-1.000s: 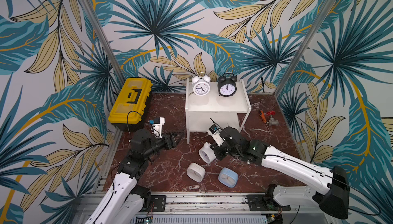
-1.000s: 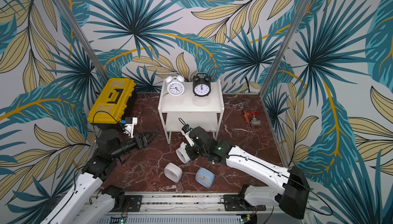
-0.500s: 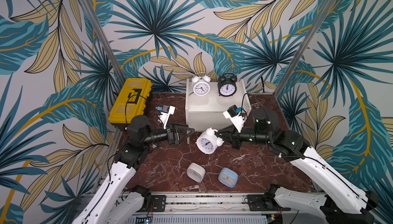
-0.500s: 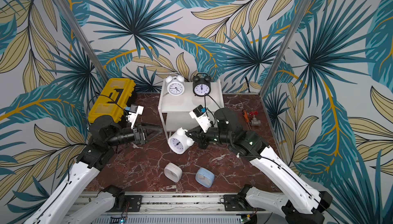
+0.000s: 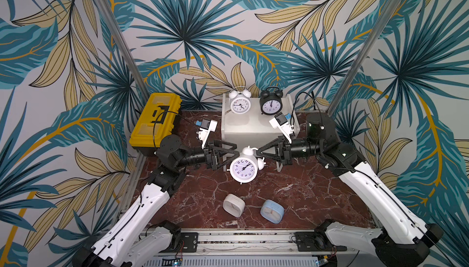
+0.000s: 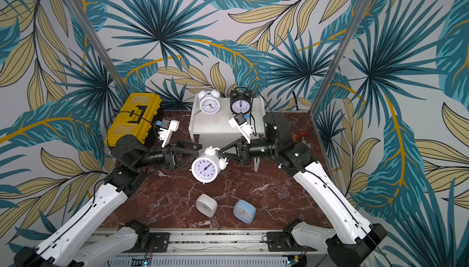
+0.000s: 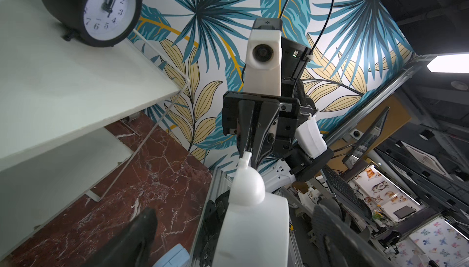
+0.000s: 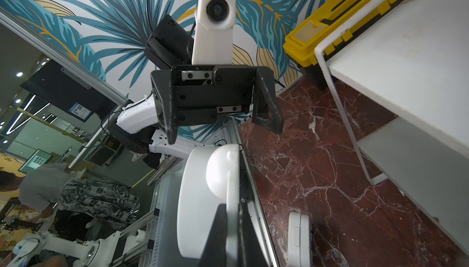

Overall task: Place the alarm clocks on the shelf by style
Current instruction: Pick up the alarm from the center of the board.

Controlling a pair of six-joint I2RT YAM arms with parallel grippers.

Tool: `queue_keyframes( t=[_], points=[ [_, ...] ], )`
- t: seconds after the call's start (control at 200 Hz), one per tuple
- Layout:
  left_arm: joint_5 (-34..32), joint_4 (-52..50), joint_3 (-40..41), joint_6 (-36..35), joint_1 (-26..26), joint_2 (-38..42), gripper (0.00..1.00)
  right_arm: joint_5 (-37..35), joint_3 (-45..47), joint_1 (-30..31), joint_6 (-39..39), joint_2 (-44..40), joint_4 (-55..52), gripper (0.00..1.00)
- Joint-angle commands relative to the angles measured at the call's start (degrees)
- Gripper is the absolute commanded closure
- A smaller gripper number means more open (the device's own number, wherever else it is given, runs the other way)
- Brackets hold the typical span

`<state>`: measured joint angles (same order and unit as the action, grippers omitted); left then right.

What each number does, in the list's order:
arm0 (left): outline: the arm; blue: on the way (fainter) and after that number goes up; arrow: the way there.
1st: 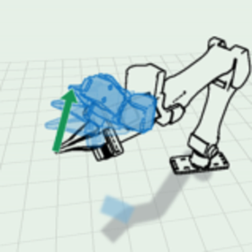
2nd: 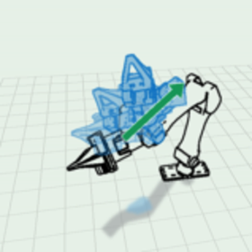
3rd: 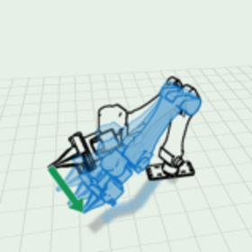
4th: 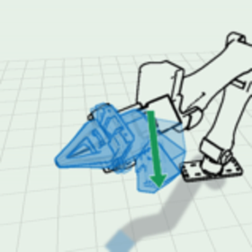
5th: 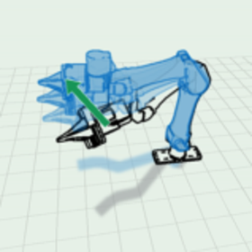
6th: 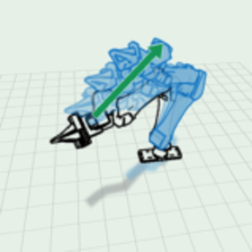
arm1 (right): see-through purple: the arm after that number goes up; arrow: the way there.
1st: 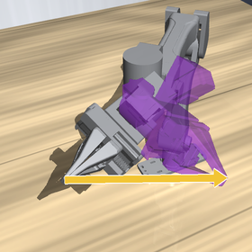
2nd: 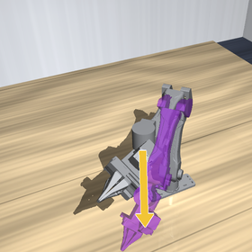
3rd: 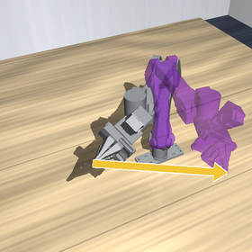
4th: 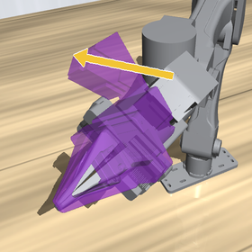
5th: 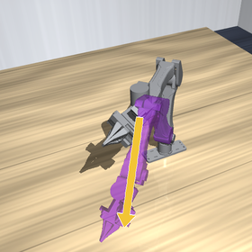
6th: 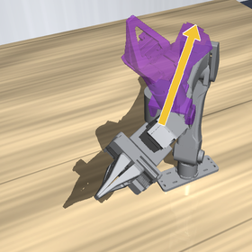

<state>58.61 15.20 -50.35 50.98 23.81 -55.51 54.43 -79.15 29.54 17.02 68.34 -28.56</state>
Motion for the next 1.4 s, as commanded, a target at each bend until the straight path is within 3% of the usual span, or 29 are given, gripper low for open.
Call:
queue_keyframes(
  t=[0.0, 0.13, 0.21, 0.321, 0.501, 0.541, 0.606, 0.636, 0.676, 0.686, 0.696, 0.716, 0.846, 0.926, 1.022, 1.142, 1.227, 1.397],
  points=[
    [2.21, 1.19, 1.83, 0.29, 1.13, 1.08, 0.03, 4.65, -0.66, -0.74, 2.96, 0.25, 5.53, 1.00],
    [2.69, -4.25, 2.33, -2.64, 2.03, 1.84, 0.07, 4.13, 0.24, -1.24, 3.88, 0.31, 7.02, 1.00],
    [2.24, -5.62, 2.86, -3.17, 2.03, 2.28, 0.17, 3.80, 0.72, -1.50, 3.81, 0.28, 6.94, 1.00],
    [0.26, -7.10, 2.30, -4.43, 2.03, 3.30, 0.39, 3.26, 1.00, -1.63, 4.21, 0.35, 6.94, 1.00],
    [-3.06, -5.55, 1.99, -4.22, 2.03, 4.78, 0.61, 0.60, 0.75, -1.62, 6.56, -0.35, 8.41, 1.00],
    [-3.58, -3.75, 2.30, -2.88, 2.03, 4.68, 0.63, -1.31, 0.51, -1.50, 7.95, -0.40, 8.93, 0.88],
    [-5.46, 1.79, 3.76, 0.67, 2.07, 4.53, 0.68, -5.50, 0.53, -1.29, 10.73, -0.81, 10.07, 0.56],
    [-6.52, 4.93, 4.69, 2.66, 2.04, 4.55, 0.70, -7.54, 1.00, -0.78, 12.75, -1.32, 11.46, 0.48],
    [-8.14, 8.95, 5.88, 5.13, 2.03, 4.47, 0.71, -10.16, 2.74, 0.52, 14.97, -2.50, 15.27, 0.26],
    [-8.66, 9.91, 6.10, 5.83, 2.03, 4.45, 0.72, -11.27, 3.57, 1.24, 15.55, -3.01, 18.21, 0.12],
    [-9.12, 10.81, 6.33, 6.40, 2.03, 4.44, 0.72, -12.22, 4.10, 1.73, 15.84, -3.44, 19.33, 0.06],
    [-10.09, 12.53, 6.85, 7.55, 2.03, 4.44, 0.72, -14.29, 5.25, 2.88, 16.35, -4.31, 21.02, 0.01],
    [-15.94, 22.04, 9.92, 12.73, 2.06, 4.45, 0.71, -28.54, 12.77, 9.85, 19.28, -8.27, 31.11, 0.00],
    [-17.99, 26.19, 11.23, 13.84, 2.04, 4.61, 0.71, -33.71, 18.32, 11.36, 23.85, -9.23, 40.41, 0.01],
    [-19.99, 31.17, 12.52, 15.42, 2.08, 4.53, 0.72, -35.79, 19.80, 11.55, 26.23, -8.43, 44.09, 0.01],
    [-20.64, 34.48, 13.12, 16.75, 2.08, 3.91, 0.72, -32.16, 16.47, 11.92, 26.13, -4.87, 42.90, 0.04],
    [-20.77, 35.85, 13.67, 17.22, 2.03, 3.55, 0.72, -30.37, 14.96, 11.97, 26.54, -2.94, 42.19, 0.15],
    [-21.47, 35.60, 14.58, 16.97, 2.02, 3.65, 0.72, -28.15, 14.11, 12.09, 26.59, -1.68, 42.42, 0.49]
  ],
)
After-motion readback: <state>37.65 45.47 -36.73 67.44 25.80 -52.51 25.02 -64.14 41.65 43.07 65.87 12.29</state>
